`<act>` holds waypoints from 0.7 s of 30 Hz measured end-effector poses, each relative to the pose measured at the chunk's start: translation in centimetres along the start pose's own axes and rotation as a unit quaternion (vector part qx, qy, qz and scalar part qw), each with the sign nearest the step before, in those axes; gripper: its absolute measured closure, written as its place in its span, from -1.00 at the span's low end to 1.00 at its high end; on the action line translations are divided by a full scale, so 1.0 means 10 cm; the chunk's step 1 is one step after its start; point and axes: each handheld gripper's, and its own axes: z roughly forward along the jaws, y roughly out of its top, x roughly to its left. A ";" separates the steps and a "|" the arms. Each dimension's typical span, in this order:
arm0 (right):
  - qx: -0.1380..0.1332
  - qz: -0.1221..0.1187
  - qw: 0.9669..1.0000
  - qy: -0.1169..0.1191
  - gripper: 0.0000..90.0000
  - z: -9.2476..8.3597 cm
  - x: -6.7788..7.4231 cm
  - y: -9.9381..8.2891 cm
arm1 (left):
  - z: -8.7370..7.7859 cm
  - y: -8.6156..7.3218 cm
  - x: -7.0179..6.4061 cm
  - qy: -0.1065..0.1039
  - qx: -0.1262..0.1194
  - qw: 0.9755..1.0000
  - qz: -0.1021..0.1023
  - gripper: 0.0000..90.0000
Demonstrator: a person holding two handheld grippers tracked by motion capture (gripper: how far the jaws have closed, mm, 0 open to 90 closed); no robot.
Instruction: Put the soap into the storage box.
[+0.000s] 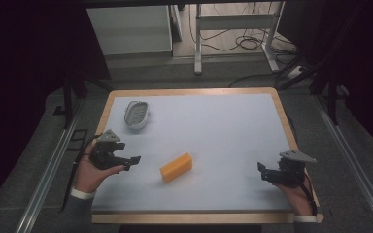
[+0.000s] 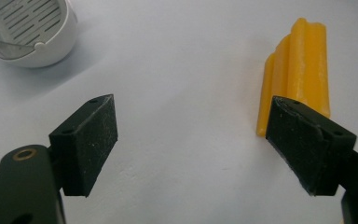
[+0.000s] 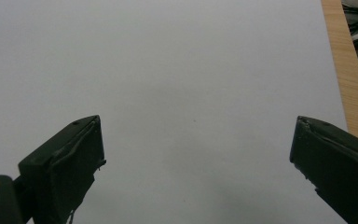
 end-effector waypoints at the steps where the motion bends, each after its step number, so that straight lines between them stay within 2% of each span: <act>1: 0.000 0.000 1.000 -0.002 -0.94 0.00 0.00 0.00 | 0.00 0.02 -0.01 0.000 0.000 1.000 0.002 -0.61; 15: 0.001 0.002 1.000 -0.005 -0.94 -0.01 -0.03 -0.01 | 0.05 0.25 -0.20 -0.005 0.013 0.999 0.038 -0.62; 21: 0.002 0.002 1.000 -0.005 -0.94 -0.01 -0.03 -0.01 | 0.10 0.29 -0.26 -0.008 0.020 0.999 0.044 -0.62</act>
